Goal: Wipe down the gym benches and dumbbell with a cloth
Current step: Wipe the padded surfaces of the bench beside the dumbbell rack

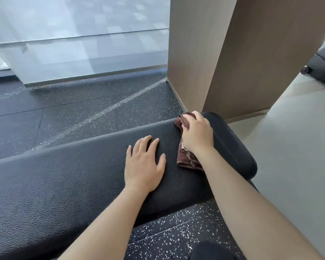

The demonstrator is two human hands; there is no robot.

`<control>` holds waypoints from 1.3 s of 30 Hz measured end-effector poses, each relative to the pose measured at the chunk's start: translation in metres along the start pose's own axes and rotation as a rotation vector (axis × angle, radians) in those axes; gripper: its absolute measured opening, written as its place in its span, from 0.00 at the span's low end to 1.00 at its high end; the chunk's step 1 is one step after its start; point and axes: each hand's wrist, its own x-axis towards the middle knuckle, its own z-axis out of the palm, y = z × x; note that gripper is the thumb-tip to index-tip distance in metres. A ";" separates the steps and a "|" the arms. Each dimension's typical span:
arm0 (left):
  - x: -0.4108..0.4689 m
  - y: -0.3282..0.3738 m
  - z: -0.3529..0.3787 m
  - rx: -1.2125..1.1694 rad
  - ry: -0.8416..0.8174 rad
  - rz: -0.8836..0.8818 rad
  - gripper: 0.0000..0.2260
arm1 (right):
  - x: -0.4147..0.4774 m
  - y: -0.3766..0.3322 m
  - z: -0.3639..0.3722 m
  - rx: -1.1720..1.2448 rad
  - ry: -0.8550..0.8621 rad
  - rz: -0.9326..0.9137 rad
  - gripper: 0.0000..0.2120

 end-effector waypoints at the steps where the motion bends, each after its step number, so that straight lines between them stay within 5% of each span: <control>1: 0.000 0.001 -0.001 0.003 0.000 0.003 0.25 | 0.006 -0.001 0.000 0.003 -0.006 -0.008 0.18; 12: 0.001 0.000 -0.004 0.005 -0.018 0.007 0.25 | -0.090 0.026 -0.013 0.061 0.047 -0.035 0.18; 20: 0.005 0.011 -0.005 0.096 -0.080 0.060 0.24 | 0.001 0.030 -0.019 0.031 0.004 0.049 0.19; 28: 0.013 0.059 0.018 0.030 -0.078 0.001 0.27 | -0.088 0.087 -0.039 0.041 0.143 0.037 0.19; 39: 0.017 0.058 0.024 0.042 -0.031 0.016 0.28 | 0.043 0.074 -0.020 0.046 0.046 0.052 0.17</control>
